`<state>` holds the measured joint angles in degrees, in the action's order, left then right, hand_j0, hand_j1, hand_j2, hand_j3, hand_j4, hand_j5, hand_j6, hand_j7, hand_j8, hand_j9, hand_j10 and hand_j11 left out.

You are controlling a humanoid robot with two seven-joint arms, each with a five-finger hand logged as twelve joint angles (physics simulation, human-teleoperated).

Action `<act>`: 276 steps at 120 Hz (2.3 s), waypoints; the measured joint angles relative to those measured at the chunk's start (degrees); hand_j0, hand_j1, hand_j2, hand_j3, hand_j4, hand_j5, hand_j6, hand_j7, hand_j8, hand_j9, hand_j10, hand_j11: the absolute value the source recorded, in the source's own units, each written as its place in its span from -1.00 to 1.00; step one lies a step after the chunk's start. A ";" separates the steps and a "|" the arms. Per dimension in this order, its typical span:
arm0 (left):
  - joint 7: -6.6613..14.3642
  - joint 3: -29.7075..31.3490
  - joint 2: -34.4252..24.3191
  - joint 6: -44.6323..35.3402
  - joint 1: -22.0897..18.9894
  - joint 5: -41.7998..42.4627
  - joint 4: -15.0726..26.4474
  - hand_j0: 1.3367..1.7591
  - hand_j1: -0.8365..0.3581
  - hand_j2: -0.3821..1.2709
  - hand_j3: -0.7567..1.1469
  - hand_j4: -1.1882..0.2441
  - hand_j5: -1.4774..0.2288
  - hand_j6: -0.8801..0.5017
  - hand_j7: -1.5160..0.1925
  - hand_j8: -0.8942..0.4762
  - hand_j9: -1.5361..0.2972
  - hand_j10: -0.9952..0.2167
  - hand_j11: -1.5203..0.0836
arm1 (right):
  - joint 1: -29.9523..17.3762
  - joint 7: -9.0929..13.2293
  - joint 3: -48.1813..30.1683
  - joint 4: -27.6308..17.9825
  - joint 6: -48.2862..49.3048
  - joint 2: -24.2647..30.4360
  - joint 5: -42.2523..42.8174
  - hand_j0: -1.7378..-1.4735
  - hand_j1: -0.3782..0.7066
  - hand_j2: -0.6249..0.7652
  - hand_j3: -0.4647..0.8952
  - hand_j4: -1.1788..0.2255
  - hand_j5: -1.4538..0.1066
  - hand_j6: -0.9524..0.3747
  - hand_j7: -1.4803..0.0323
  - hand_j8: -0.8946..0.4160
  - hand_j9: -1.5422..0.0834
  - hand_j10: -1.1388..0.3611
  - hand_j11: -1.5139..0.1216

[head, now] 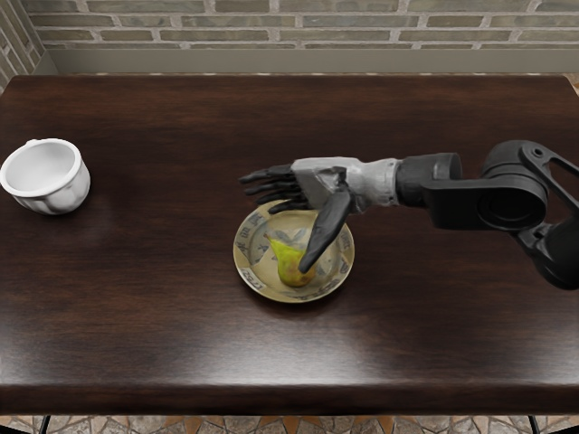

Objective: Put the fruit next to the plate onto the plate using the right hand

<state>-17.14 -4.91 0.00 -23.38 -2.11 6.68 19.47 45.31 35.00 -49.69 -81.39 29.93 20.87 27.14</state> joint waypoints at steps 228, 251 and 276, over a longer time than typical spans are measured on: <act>0.00 -0.02 0.00 0.00 1.41 0.00 -0.05 0.52 0.98 -0.54 -0.20 0.66 0.73 0.27 0.77 0.30 0.68 0.64 0.90 | -40.83 0.00 -49.10 0.26 5.07 4.35 -25.46 -0.40 -0.95 -0.10 -0.32 0.68 0.86 0.44 0.96 0.37 0.90 0.52 0.85; 0.00 -0.02 0.00 0.00 1.41 0.00 -0.05 0.52 0.98 -0.54 -0.20 0.66 0.73 0.27 0.77 0.30 0.68 0.64 0.90 | -40.83 0.00 -49.10 0.26 5.07 4.35 -25.46 -0.40 -0.95 -0.10 -0.32 0.68 0.86 0.44 0.96 0.37 0.90 0.52 0.85; 0.00 -0.02 0.00 0.00 1.41 0.00 -0.05 0.52 0.98 -0.54 -0.20 0.66 0.73 0.27 0.77 0.30 0.68 0.64 0.90 | -40.83 0.00 -49.10 0.26 5.07 4.35 -25.46 -0.40 -0.95 -0.10 -0.32 0.68 0.86 0.44 0.96 0.37 0.90 0.52 0.85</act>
<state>-17.14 -4.93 0.00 -23.38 -0.70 6.67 19.42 4.48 35.00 -98.79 -81.12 35.00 25.23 1.68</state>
